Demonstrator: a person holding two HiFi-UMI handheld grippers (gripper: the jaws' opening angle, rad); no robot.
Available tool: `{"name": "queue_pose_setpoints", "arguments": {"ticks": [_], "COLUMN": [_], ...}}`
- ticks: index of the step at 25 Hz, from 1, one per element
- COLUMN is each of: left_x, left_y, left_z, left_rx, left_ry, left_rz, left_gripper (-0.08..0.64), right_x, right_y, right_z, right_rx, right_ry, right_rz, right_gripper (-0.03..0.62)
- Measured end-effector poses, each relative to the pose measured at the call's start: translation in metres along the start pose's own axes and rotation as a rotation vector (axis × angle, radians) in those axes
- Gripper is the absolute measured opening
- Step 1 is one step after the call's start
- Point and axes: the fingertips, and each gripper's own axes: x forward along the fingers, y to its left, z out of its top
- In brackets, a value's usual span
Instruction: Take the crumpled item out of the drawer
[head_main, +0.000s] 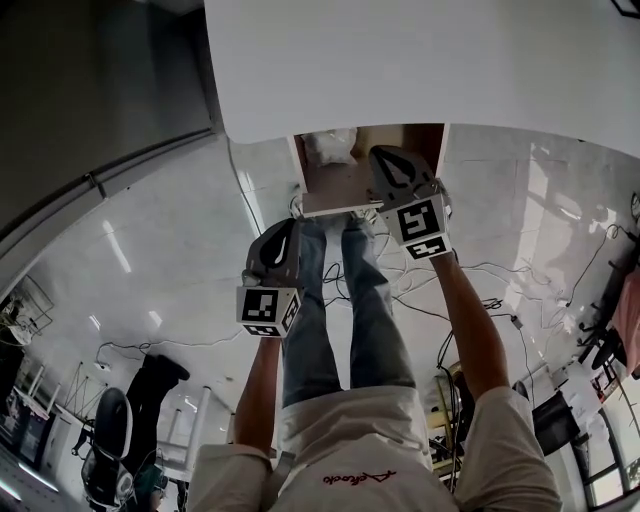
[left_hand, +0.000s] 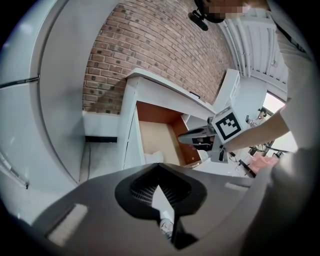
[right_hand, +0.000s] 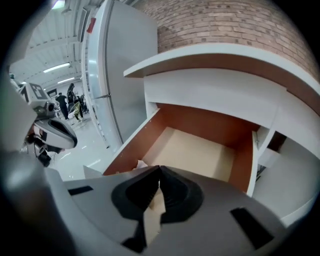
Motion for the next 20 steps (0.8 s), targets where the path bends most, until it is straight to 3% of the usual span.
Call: {"name": "queue_pose_setpoints", "arguments": {"ticks": [7, 17, 20], "left_x": [0.003, 0.001, 0.001], "left_y": [0.000, 0.004, 0.004], "left_z": [0.004, -0.002, -0.003], "left_rx": [-0.003, -0.018, -0.015], "left_ry": [-0.008, 0.005, 0.006], "left_rz": [-0.005, -0.001, -0.004], "left_gripper": [0.009, 0.009, 0.009], "right_x": [0.036, 0.073, 0.079], "right_y": [-0.001, 0.000, -0.001], "right_z": [-0.008, -0.040, -0.043], "right_rx": [-0.139, -0.137, -0.113], "right_ry": [0.119, 0.288, 0.303], "right_rz": [0.066, 0.149, 0.158], "right_gripper": [0.012, 0.017, 0.094]}}
